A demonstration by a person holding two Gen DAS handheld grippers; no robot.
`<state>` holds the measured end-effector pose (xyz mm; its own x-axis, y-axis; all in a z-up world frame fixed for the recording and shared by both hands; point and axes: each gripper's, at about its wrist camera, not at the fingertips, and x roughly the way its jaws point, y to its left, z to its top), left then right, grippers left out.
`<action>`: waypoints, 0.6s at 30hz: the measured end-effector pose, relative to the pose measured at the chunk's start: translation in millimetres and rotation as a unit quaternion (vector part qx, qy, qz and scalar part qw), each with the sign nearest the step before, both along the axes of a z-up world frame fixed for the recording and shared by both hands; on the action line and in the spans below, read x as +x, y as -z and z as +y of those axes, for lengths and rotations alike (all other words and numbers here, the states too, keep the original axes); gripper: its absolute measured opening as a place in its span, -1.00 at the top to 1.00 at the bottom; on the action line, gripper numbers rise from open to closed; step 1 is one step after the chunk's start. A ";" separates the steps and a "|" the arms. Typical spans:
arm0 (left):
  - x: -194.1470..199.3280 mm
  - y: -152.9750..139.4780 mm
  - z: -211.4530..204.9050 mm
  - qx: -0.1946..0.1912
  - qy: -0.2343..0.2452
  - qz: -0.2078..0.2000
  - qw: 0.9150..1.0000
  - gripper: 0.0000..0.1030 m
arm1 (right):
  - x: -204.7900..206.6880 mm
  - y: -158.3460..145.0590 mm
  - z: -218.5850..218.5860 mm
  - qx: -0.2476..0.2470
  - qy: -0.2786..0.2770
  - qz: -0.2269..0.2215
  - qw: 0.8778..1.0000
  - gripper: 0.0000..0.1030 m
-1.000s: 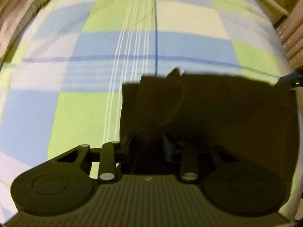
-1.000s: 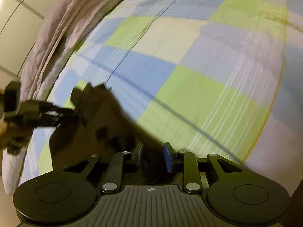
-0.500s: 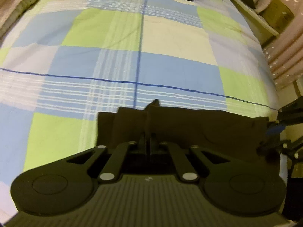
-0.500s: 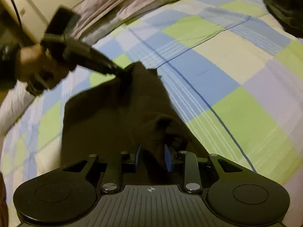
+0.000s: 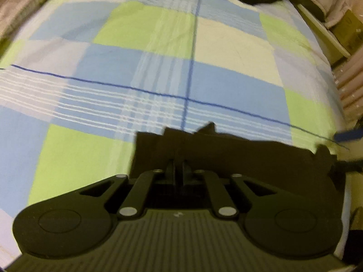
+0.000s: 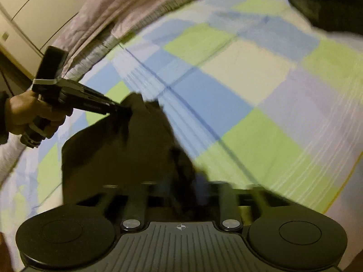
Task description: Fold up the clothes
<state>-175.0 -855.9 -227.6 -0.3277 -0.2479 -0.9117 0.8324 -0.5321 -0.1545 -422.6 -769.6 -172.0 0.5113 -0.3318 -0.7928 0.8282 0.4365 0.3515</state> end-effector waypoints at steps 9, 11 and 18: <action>19.2 -30.8 17.4 -0.010 0.022 0.053 0.998 0.88 | 34.1 25.5 -28.9 0.020 -0.016 -0.001 1.000 0.37; 9.7 -20.5 25.5 0.000 0.043 0.043 0.998 0.88 | 28.6 41.2 -36.3 0.059 -0.005 -0.009 0.998 0.65; -2.5 20.5 28.4 0.024 0.015 -0.002 1.000 0.86 | -16.8 62.9 -48.4 0.137 0.070 -0.077 0.985 0.41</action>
<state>-177.5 -827.5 -248.1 -0.3316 -0.1937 -0.9233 0.8165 -0.5493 -0.1779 -439.4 -818.0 -235.0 0.5975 -0.1912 -0.7787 0.8008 0.1932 0.5670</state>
